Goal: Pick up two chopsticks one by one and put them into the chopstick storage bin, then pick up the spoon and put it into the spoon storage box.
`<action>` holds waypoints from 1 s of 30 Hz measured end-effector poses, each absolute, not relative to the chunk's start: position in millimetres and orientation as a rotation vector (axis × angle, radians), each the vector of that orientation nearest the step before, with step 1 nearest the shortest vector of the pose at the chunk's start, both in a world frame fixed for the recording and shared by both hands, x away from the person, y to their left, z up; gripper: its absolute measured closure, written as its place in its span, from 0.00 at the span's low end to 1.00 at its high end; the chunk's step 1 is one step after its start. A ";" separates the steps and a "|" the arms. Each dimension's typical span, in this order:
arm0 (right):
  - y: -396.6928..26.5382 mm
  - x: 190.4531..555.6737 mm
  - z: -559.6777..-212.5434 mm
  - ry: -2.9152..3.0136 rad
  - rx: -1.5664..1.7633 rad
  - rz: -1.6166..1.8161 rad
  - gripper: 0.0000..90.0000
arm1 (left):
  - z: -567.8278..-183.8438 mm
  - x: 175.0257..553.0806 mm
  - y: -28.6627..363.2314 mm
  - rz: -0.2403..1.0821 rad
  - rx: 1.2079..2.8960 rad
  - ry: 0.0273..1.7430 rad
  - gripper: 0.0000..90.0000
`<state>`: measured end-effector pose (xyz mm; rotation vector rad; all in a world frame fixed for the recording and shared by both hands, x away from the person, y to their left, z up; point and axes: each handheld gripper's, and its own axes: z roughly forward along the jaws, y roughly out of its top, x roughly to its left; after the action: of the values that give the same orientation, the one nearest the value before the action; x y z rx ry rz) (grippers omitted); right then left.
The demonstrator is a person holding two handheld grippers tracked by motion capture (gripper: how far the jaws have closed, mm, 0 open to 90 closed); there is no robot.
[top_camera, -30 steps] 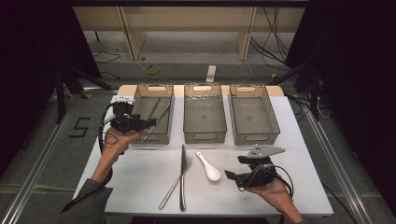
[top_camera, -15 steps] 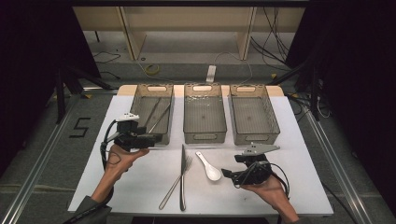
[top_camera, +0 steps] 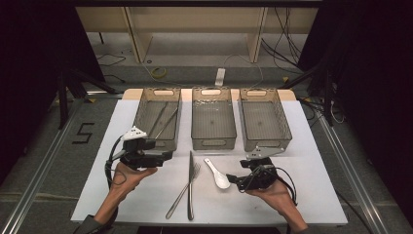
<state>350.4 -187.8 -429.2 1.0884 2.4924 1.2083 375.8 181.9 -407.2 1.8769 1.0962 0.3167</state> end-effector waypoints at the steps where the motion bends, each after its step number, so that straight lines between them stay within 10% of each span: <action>1: -186.6 351.3 -429.3 2.495 1.090 1.203 0.29 | -407.9 374.6 181.8 0.318 1.885 1.093 0.18; 30: -158.3 384.7 -432.6 2.554 1.064 1.073 0.31 | -416.0 352.5 180.8 0.282 1.863 1.043 0.18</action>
<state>384.7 -158.3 -432.6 1.0644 2.5536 1.0731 352.5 180.8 -416.0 1.8633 1.0433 0.2821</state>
